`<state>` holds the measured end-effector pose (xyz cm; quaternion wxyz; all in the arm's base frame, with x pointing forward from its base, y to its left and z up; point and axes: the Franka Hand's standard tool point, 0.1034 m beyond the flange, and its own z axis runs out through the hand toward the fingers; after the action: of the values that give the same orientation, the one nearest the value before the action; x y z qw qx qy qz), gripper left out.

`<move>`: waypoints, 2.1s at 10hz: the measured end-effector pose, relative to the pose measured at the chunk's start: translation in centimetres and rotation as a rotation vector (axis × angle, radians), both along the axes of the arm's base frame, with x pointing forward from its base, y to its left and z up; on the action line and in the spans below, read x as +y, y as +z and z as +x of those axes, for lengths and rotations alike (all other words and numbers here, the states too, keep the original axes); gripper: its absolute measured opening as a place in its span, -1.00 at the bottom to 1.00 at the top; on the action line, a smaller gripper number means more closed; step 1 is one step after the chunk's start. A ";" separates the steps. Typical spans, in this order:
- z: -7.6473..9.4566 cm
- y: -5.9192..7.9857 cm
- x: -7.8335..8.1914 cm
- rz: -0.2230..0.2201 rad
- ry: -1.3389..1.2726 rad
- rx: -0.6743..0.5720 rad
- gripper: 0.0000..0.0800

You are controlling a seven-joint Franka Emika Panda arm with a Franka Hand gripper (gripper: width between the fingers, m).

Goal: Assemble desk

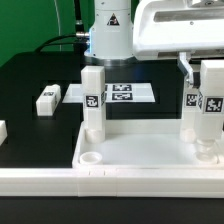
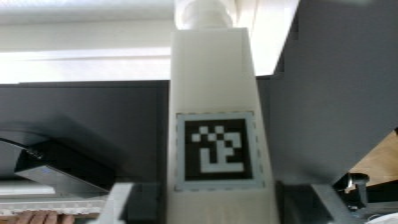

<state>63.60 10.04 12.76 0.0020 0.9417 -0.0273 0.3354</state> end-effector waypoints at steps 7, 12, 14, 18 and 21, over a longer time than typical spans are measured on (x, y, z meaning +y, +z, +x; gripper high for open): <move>0.8 -0.8 0.0 -0.012 0.007 0.001 -0.28; 0.7 -1.0 0.0 -0.014 0.009 0.000 -0.28; 0.8 -1.0 0.0 -0.015 0.009 -0.002 -0.28; 0.9 -0.9 -0.1 -0.016 0.009 -0.007 -0.28; 1.0 -0.9 -0.1 -0.023 0.017 -0.012 -0.28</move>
Offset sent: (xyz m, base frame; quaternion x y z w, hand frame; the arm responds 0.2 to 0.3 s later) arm 0.0158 -0.0009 -0.0010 0.0036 0.0061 -0.0149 0.9999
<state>64.57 9.96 11.87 0.0100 0.9398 -0.0154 0.3414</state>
